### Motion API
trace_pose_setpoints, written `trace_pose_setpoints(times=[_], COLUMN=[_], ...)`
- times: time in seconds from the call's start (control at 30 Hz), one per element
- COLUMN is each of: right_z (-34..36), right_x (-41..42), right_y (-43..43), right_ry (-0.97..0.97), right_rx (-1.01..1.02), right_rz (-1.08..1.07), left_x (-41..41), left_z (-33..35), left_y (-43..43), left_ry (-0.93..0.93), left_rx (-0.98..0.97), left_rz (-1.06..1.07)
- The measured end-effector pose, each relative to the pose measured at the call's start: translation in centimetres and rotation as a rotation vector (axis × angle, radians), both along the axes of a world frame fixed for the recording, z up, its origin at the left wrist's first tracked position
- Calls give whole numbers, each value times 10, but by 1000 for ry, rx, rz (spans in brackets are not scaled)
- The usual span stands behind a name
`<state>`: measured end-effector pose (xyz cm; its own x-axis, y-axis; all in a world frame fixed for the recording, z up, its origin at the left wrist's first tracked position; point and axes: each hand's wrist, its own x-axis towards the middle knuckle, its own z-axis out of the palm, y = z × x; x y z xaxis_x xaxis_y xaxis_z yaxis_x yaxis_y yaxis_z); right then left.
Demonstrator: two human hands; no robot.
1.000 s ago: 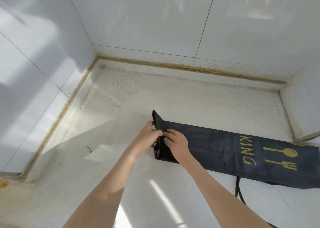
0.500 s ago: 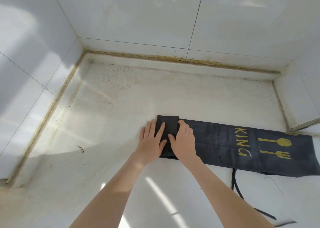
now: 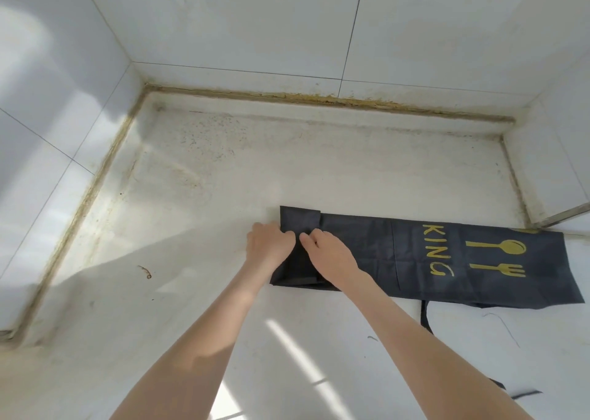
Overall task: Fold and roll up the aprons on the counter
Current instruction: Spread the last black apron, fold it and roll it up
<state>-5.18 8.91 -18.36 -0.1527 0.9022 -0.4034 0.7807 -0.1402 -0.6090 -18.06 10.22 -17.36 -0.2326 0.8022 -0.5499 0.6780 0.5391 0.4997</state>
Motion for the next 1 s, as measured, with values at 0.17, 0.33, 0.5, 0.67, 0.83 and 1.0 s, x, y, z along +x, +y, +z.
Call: trace_pose_setpoints(times=[0.17, 0.33, 0.5, 0.67, 0.83, 1.0], right_z=[11, 20, 20, 19, 9, -12], right_x=[-1, 10, 21, 41, 53, 56], right_y=[2, 5, 3, -11, -18, -25], right_ry=[373, 769, 563, 662, 609, -13], right_rx=[-220, -431, -279, -348, -339, 166], right_rz=[-161, -326, -331, -500, -550, -249], left_x=[-3, 7, 24, 38, 44, 50], left_z=[24, 19, -4, -15, -35, -48], left_y=[-2, -10, -15, -22, -31, -35], left_ry=[-586, -723, -338, -144, 125, 339], left_rx=[-58, 20, 326, 562, 426, 371], left_rz=[193, 140, -100, -237, -713, -813])
